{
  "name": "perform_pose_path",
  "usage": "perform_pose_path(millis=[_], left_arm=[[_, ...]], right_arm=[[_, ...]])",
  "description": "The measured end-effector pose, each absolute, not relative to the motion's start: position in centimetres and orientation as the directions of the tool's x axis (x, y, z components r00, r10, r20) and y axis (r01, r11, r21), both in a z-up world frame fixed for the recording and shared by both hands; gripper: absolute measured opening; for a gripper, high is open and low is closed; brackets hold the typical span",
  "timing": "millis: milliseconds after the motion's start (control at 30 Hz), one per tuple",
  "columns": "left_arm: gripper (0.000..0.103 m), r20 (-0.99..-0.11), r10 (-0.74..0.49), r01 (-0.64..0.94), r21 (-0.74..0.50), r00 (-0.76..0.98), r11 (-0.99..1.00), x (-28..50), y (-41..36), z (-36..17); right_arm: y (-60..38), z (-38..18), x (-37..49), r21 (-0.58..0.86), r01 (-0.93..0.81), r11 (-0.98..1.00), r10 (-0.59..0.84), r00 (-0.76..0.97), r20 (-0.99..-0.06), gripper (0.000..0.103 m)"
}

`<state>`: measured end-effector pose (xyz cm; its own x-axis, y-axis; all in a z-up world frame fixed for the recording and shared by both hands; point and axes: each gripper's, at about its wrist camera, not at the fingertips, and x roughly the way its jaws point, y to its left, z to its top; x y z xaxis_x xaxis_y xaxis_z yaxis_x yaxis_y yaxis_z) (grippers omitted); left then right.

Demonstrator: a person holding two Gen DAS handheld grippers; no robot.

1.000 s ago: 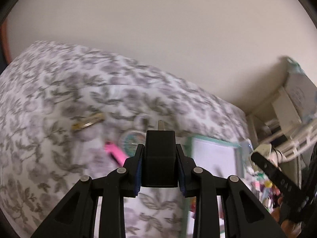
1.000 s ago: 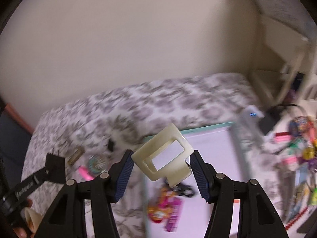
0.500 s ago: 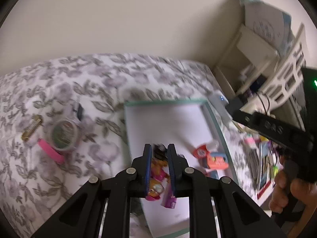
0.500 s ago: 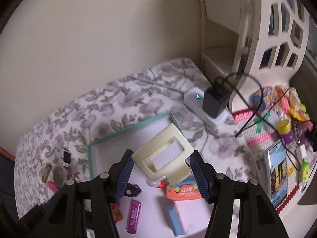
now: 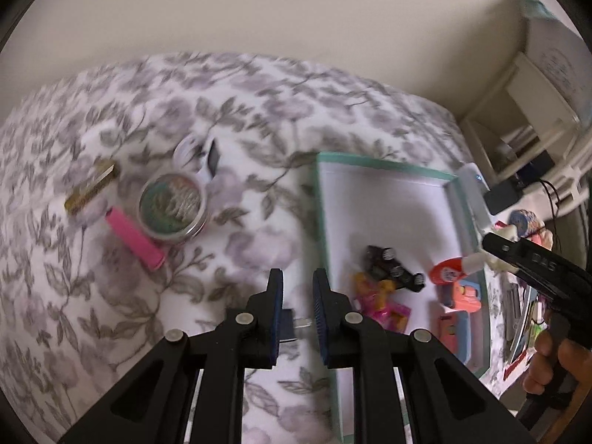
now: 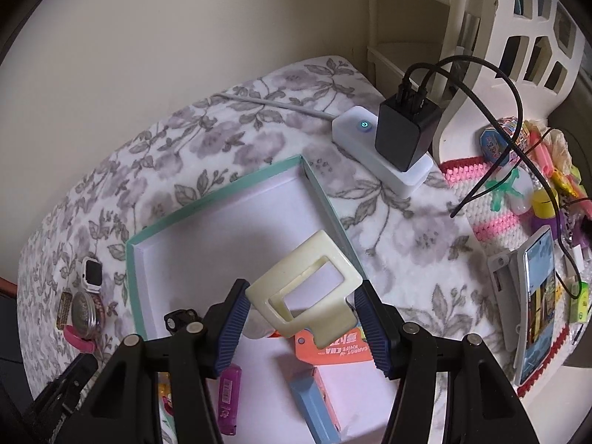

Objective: Organize rigid objects
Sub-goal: 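Carry the cream frame and black charger over the tray with both grippers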

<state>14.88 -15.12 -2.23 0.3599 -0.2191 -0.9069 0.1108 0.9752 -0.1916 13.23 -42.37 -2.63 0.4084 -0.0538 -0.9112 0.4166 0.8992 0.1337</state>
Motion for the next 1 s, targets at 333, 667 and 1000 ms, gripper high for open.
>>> perform_pose_path(millis=[333, 667, 1000], left_arm=[[0.071, -0.932, -0.204, 0.044, -0.201, 0.3, 0.979, 15.3, -14.0, -5.0], [0.071, -0.961, -0.103, 0.062, -0.09, 0.256, 0.994, 15.5, -14.5, -7.5], [0.054, -0.964, -0.096, 0.061, -0.083, 0.248, 0.995, 15.5, -14.6, -7.8]], right_arm=[[-42.9, -3.3, 13.1, 0.133, 0.435, 0.891, -0.051, 0.387, -0.921, 0.061], [-42.8, -3.4, 13.3, 0.148, 0.428, 0.891, -0.034, 0.39, -0.92, 0.061], [-43.1, -3.8, 13.2, 0.153, 0.445, 0.882, -0.03, 0.377, -0.926, 0.061]])
